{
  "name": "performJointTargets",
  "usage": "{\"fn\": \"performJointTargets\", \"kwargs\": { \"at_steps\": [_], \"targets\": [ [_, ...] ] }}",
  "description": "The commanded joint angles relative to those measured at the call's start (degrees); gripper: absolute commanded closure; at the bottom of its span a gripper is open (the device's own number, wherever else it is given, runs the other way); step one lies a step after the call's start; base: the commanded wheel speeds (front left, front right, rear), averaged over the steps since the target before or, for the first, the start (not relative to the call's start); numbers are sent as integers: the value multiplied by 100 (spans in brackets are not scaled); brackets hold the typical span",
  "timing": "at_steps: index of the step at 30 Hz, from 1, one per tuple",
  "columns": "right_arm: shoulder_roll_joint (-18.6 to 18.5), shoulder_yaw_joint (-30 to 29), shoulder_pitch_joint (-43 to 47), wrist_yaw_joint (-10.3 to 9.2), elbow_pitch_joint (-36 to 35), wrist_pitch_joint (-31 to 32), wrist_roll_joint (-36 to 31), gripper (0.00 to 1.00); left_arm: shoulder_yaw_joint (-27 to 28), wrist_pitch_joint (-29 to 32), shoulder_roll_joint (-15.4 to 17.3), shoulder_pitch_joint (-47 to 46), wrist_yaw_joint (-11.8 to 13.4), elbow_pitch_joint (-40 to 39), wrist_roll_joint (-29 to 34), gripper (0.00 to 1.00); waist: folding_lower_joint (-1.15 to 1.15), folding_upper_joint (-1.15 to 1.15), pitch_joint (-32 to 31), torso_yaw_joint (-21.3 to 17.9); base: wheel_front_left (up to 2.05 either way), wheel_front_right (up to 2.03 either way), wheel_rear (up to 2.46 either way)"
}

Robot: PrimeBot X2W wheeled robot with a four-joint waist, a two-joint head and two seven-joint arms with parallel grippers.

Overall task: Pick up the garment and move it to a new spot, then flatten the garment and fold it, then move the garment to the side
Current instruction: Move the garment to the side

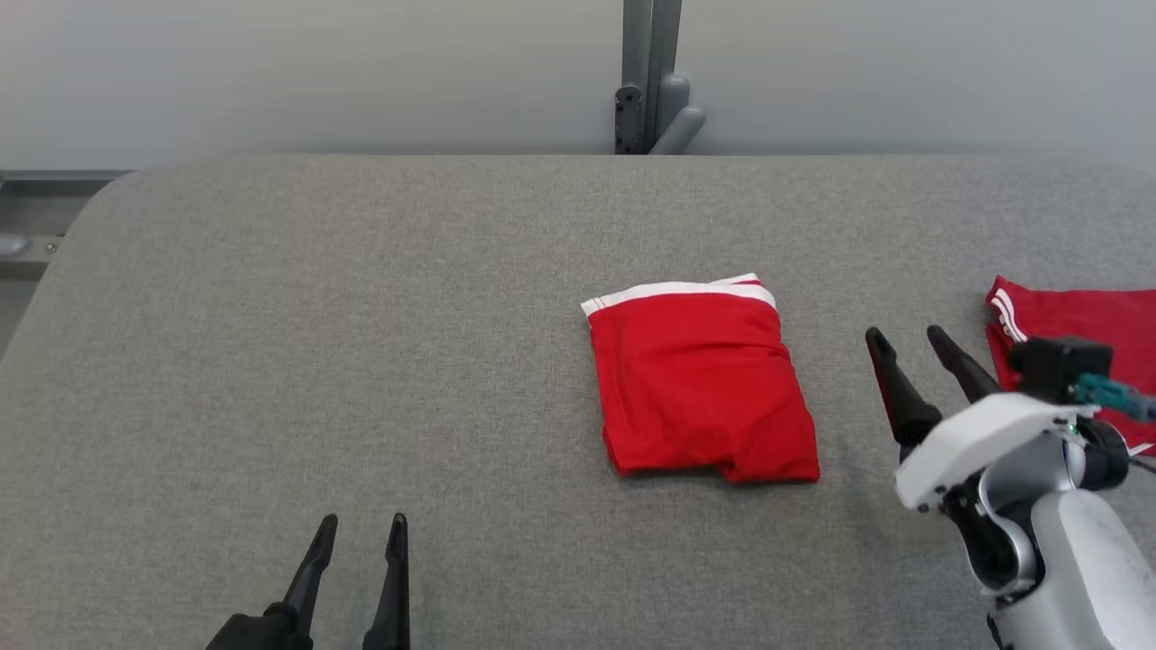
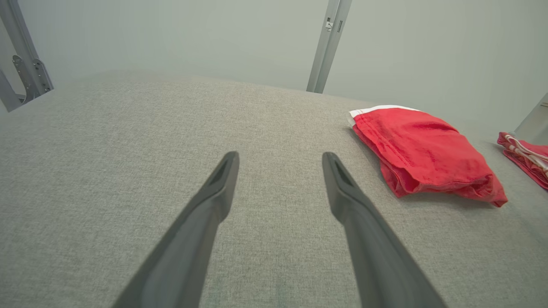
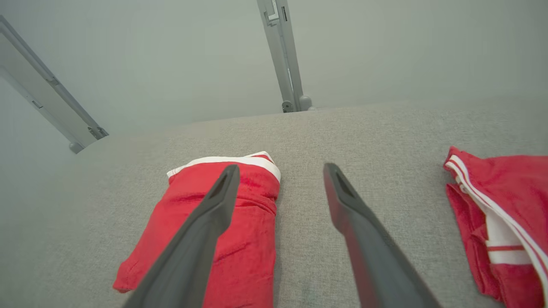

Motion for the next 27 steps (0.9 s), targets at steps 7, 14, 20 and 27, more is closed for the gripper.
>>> {"fn": "performJointTargets", "kwargs": {
  "at_steps": [7,14,20,27],
  "targets": [
    [107,245,-1204,-1,858,1597,213,0,-95,-12,6,-458,-43,92,-39,0,0,0,541,216,0,0,0],
    [213,79,-1661,0,1722,1818,219,0,-167,-12,6,-640,-46,102,-118,0,0,0,731,422,0,0,0],
    [264,26,-1904,0,2507,1807,397,0,-181,-11,6,-690,-54,135,-78,0,0,0,795,521,0,0,0],
    [220,199,-2074,0,2768,1642,999,100,-164,-11,7,-737,-53,133,-97,0,0,0,812,494,0,0,0]
  ]
}}
